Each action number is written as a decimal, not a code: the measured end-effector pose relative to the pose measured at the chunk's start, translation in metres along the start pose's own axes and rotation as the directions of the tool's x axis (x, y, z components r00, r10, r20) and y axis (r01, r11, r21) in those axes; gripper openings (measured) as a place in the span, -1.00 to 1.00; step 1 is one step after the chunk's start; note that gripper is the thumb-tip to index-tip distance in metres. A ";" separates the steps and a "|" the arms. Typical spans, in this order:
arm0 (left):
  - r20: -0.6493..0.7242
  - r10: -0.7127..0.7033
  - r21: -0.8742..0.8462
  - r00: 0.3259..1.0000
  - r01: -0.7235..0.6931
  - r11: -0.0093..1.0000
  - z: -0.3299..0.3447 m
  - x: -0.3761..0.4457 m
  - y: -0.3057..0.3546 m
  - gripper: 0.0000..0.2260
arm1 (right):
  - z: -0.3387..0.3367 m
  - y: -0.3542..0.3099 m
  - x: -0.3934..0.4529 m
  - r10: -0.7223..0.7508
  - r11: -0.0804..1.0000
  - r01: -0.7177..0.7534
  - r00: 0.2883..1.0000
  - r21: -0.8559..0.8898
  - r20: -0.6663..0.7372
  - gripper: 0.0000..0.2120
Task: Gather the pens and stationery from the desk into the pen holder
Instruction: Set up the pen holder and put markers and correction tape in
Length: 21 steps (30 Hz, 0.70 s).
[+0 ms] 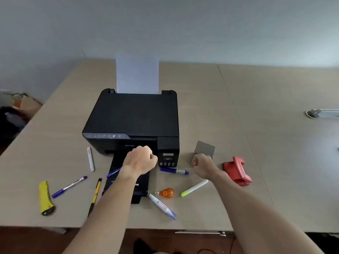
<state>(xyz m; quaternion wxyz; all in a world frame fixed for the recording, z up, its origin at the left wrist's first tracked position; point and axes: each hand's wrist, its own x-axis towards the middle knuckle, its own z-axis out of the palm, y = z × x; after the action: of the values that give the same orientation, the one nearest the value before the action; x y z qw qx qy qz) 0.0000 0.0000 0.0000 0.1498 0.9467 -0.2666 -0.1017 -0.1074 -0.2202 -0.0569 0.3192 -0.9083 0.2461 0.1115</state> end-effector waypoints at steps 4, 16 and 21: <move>0.228 0.012 0.041 0.974 -0.022 0.999 0.058 -0.035 0.019 -0.84 | 0.036 0.011 -0.018 0.001 0.997 0.012 0.985 -0.073 0.174 -0.77; 0.298 -0.125 0.262 0.946 0.045 0.964 0.153 -0.059 0.039 -0.50 | 0.093 0.043 -0.054 -0.130 0.922 0.177 0.979 -0.344 0.154 -0.63; 0.358 -0.124 0.261 0.925 0.028 0.965 0.156 -0.053 0.042 -0.37 | 0.087 0.060 -0.067 -0.269 0.885 0.278 0.960 -0.373 0.079 -0.63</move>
<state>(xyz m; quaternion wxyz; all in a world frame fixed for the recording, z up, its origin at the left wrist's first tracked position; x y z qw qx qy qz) -0.1071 -0.0417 -0.1250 -0.0284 0.9311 -0.2638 -0.2502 -0.1994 -0.1803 -0.1313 0.1526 -0.9770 0.0854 0.1223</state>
